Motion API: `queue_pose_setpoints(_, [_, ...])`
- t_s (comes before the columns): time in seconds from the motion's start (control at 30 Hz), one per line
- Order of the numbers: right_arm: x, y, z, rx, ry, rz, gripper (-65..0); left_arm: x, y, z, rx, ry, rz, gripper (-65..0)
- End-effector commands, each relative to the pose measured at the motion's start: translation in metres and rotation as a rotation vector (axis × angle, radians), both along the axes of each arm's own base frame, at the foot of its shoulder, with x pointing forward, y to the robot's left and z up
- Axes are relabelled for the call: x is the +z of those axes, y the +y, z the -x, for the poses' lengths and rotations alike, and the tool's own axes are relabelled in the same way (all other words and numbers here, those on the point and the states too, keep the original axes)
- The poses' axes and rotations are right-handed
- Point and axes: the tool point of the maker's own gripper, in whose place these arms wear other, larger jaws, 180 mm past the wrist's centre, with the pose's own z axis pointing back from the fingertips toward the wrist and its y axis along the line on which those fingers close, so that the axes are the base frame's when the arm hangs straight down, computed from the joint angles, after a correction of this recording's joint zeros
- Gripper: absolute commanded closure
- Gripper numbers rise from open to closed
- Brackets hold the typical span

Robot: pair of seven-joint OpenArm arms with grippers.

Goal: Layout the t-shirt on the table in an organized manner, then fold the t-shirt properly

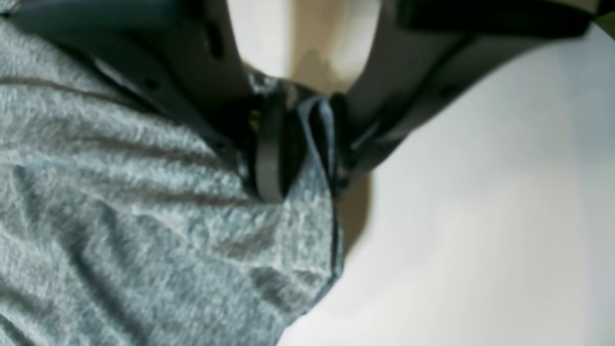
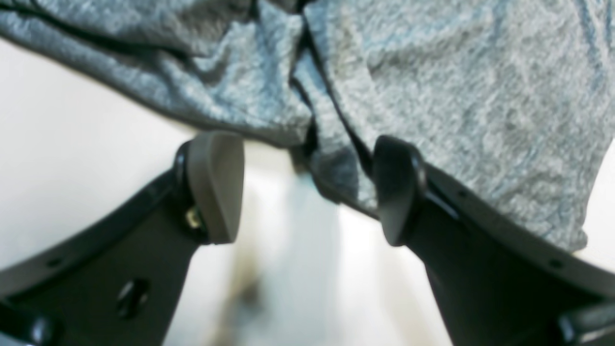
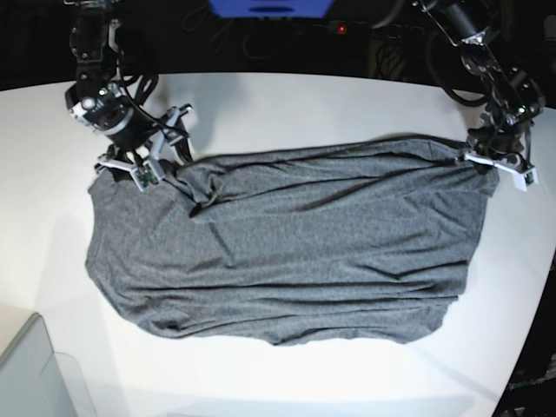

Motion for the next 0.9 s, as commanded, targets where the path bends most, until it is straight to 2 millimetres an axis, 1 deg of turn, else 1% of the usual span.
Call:
queue_pose_setpoints(0.0, [0.011, 0.000, -0.009, -0.001, -0.046, -0.014, -42.5, 0.017, 0.008, -0.015, 0.000, -0.052, -0.029, -10.7])
queue_pose_setpoints(0.1, [0.009, 0.001, -0.009, -0.002, -0.042, -0.020, -42.3, 0.020, 0.009, -0.019, 0.000, -0.062, -0.032, -0.1])
queue_pose_setpoints(0.23, [0.010, 0.017, -0.009, 0.035, -0.081, -0.074, -42.2, 0.026, 0.016, -0.021, -0.001, -0.069, -0.048, -0.4])
queue_pose_setpoints(0.33, [0.007, 0.022, -0.009, 0.034, -0.103, -0.115, -42.2, 0.027, 0.017, -0.021, -0.001, -0.070, -0.050, -0.3])
queue_pose_setpoints(0.57, [-0.005, 0.022, -0.007, 0.021, -0.098, -0.148, -42.1, 0.027, 0.018, -0.020, -0.002, -0.064, -0.059, -0.3])
queue_pose_setpoints(0.7, [-0.004, 0.022, -0.009, 0.021, -0.101, -0.149, -42.1, 0.029, 0.019, -0.020, -0.003, -0.068, -0.065, -0.3])
queue_pose_setpoints(0.77, [-0.002, 0.024, -0.014, 0.026, -0.109, -0.152, -42.0, 0.032, 0.024, -0.021, -0.004, -0.069, -0.076, -0.3])
queue_pose_setpoints(0.87, [-0.013, 0.024, -0.015, 0.021, -0.080, -0.156, -39.9, 0.033, 0.026, -0.020, -0.004, -0.069, -0.077, -0.3])
